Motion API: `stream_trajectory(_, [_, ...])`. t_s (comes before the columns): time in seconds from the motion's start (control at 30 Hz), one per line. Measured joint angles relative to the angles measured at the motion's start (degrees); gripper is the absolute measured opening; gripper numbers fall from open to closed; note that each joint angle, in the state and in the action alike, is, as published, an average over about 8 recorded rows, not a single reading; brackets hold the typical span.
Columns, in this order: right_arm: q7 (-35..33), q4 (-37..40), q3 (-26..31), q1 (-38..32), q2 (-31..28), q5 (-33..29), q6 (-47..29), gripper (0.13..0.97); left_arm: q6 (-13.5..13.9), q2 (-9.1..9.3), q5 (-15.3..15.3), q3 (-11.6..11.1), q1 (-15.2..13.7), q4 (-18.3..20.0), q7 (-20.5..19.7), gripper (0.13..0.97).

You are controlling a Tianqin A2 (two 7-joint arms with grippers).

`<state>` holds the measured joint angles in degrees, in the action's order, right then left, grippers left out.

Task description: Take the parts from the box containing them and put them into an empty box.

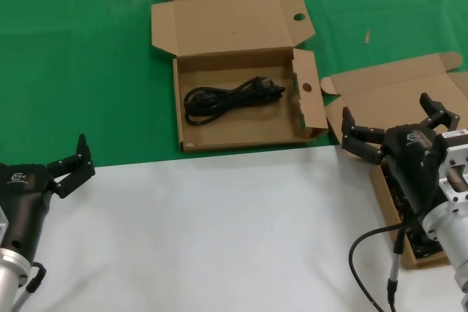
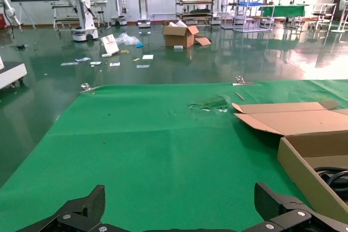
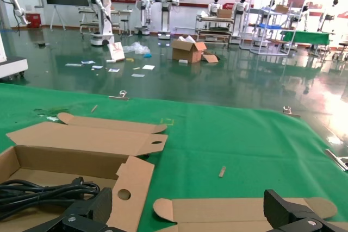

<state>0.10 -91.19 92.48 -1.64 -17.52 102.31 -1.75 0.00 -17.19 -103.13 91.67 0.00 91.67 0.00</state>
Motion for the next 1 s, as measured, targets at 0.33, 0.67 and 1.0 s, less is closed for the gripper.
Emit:
stream_trajectory(0.33, [0.0, 0.0, 0.0, 0.0, 0.0, 0.0, 0.0, 0.966, 0.0, 0.0, 0.0, 0.0, 0.0, 0.0, 0.0, 0.966])
stream_trajectory(0.67, [0.0, 0.0, 0.0, 0.0, 0.0, 0.0, 0.0, 0.966, 0.0, 0.0, 0.0, 0.0, 0.0, 0.0, 0.0, 0.966])
stream_trajectory(1.0, [0.0, 0.0, 0.0, 0.0, 0.0, 0.0, 0.0, 0.966, 0.0, 0.0, 0.0, 0.0, 0.0, 0.0, 0.0, 0.966])
